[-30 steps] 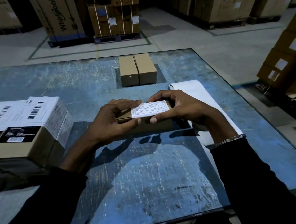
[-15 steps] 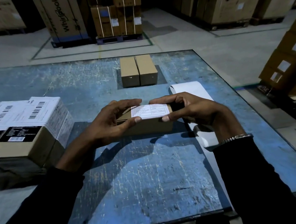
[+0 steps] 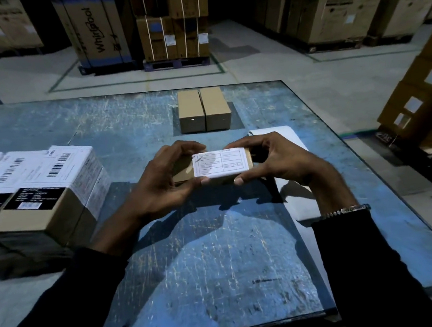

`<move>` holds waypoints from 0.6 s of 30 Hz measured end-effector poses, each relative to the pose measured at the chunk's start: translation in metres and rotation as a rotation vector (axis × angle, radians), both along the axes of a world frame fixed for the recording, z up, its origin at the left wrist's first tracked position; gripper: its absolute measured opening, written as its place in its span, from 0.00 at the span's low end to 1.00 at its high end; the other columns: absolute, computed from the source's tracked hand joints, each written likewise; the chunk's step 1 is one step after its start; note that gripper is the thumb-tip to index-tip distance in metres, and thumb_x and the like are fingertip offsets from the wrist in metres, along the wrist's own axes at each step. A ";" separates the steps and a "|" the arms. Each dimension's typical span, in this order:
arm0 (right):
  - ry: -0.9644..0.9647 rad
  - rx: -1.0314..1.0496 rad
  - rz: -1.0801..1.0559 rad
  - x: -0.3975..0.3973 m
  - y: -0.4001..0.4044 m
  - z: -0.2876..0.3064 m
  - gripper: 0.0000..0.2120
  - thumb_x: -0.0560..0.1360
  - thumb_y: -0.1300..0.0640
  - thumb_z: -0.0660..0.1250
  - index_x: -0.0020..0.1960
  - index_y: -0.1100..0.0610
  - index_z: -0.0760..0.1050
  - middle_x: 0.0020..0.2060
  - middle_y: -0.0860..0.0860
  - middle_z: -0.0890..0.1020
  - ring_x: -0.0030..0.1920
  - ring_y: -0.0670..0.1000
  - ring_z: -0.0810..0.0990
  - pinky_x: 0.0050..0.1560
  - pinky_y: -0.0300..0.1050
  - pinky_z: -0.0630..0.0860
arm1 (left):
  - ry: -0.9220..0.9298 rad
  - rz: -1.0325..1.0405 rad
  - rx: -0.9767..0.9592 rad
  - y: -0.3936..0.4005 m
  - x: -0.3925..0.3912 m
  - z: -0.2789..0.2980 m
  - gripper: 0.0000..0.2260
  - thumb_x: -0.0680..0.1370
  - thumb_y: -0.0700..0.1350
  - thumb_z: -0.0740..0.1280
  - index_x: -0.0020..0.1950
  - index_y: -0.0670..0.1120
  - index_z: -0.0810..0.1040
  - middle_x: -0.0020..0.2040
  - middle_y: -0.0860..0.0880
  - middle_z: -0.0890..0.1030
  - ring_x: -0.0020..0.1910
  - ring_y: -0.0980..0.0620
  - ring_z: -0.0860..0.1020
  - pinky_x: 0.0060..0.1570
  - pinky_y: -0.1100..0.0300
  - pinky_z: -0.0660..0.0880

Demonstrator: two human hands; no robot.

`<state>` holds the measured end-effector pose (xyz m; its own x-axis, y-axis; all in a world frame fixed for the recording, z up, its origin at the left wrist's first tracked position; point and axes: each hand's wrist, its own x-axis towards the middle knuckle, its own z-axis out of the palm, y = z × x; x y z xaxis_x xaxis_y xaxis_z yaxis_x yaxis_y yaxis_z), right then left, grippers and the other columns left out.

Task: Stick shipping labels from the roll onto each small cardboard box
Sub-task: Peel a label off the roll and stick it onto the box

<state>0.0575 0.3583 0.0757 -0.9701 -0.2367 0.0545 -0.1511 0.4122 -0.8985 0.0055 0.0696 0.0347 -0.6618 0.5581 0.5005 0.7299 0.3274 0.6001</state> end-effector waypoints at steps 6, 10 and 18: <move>0.064 0.126 0.022 -0.006 -0.004 -0.006 0.25 0.68 0.67 0.83 0.60 0.50 0.83 0.63 0.39 0.81 0.64 0.41 0.80 0.56 0.38 0.81 | 0.266 0.087 -0.221 0.008 0.002 -0.005 0.28 0.74 0.62 0.72 0.69 0.48 0.77 0.62 0.50 0.82 0.58 0.54 0.73 0.52 0.47 0.79; -0.033 -0.071 0.023 -0.006 0.001 -0.005 0.21 0.69 0.68 0.82 0.58 0.53 0.86 0.68 0.45 0.82 0.70 0.40 0.79 0.69 0.47 0.79 | 0.345 0.116 -0.201 0.005 0.004 0.000 0.33 0.74 0.67 0.73 0.71 0.47 0.79 0.63 0.48 0.82 0.59 0.50 0.78 0.55 0.48 0.76; -0.086 0.004 -0.021 -0.011 -0.001 -0.012 0.35 0.67 0.62 0.85 0.70 0.44 0.80 0.66 0.42 0.84 0.70 0.42 0.79 0.73 0.50 0.76 | 0.059 0.192 -0.341 0.001 0.006 0.000 0.39 0.71 0.75 0.68 0.75 0.52 0.77 0.62 0.53 0.84 0.57 0.51 0.81 0.48 0.51 0.81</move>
<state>0.0463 0.3571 0.0639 -0.9759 -0.2160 -0.0298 -0.0649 0.4182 -0.9060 0.0114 0.0705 0.0349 -0.7456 0.5682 0.3482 0.6664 0.6343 0.3919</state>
